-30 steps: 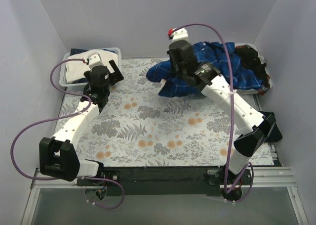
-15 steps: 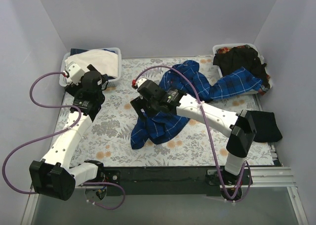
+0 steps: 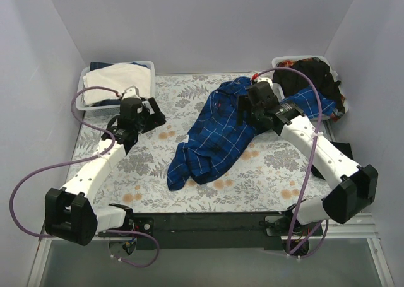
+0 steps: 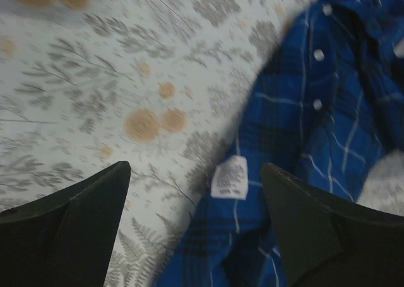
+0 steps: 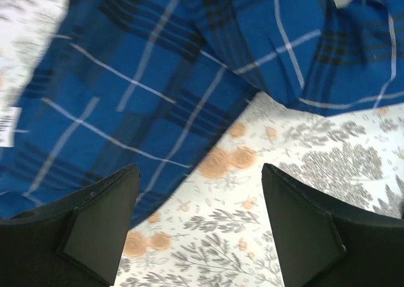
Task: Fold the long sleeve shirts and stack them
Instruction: Move the shirt to the center of the board, then flatten the shirt out
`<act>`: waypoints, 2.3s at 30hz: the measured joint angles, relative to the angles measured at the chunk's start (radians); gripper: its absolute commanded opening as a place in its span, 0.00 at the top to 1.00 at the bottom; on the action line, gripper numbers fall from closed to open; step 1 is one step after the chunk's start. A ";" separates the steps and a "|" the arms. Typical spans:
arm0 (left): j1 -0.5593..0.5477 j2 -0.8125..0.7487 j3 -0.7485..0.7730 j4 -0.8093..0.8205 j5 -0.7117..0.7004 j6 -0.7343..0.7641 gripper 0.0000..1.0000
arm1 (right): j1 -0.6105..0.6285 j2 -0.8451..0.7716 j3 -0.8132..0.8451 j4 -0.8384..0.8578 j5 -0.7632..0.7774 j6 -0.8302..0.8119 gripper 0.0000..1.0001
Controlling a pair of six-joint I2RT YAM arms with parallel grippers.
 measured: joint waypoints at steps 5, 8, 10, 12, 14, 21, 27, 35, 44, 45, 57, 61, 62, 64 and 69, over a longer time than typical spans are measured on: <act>-0.116 -0.004 -0.058 -0.019 0.204 -0.029 0.21 | -0.048 0.056 -0.048 -0.019 -0.009 -0.023 0.15; -0.204 -0.002 -0.094 -0.013 0.271 -0.036 0.21 | -0.057 0.074 -0.062 -0.005 -0.030 -0.028 0.16; -0.270 0.014 -0.103 -0.008 0.303 -0.036 0.21 | -0.071 0.086 -0.064 0.000 -0.055 -0.030 0.17; -0.322 0.049 -0.103 0.008 0.322 -0.034 0.21 | -0.097 0.112 -0.064 0.020 -0.078 -0.032 0.17; -0.356 0.093 -0.103 0.015 0.331 -0.032 0.21 | -0.113 0.147 -0.060 0.031 -0.095 -0.039 0.18; -0.374 0.275 -0.123 -0.021 0.269 -0.032 0.20 | -0.131 0.301 -0.018 0.056 -0.131 -0.070 0.20; -0.336 0.322 -0.108 -0.065 0.171 -0.036 0.21 | -0.139 0.302 -0.016 0.064 -0.122 -0.055 0.19; 0.021 0.363 -0.069 -0.078 0.121 0.026 0.21 | -0.238 0.122 -0.106 0.078 -0.079 0.039 0.14; 0.092 0.458 0.070 -0.174 0.087 0.056 0.14 | -0.336 0.049 -0.184 0.082 -0.071 0.116 0.12; 0.092 0.455 0.079 -0.195 0.084 0.057 0.13 | -0.350 0.061 -0.185 0.086 -0.073 0.122 0.12; 0.092 0.042 0.078 -0.363 0.078 0.006 0.08 | -0.451 0.356 -0.190 0.168 -0.127 0.163 0.12; 0.092 0.005 0.049 -0.390 0.080 -0.009 0.08 | -0.454 0.462 -0.150 0.190 -0.133 0.169 0.21; 0.092 0.007 0.045 -0.398 0.080 -0.010 0.08 | -0.454 0.468 -0.141 0.203 -0.138 0.171 0.23; 0.092 0.010 0.043 -0.416 0.081 -0.013 0.08 | -0.454 0.479 -0.128 0.233 -0.148 0.176 0.29; 0.092 0.010 0.044 -0.423 0.081 -0.016 0.07 | -0.454 0.489 -0.122 0.270 -0.150 0.178 0.30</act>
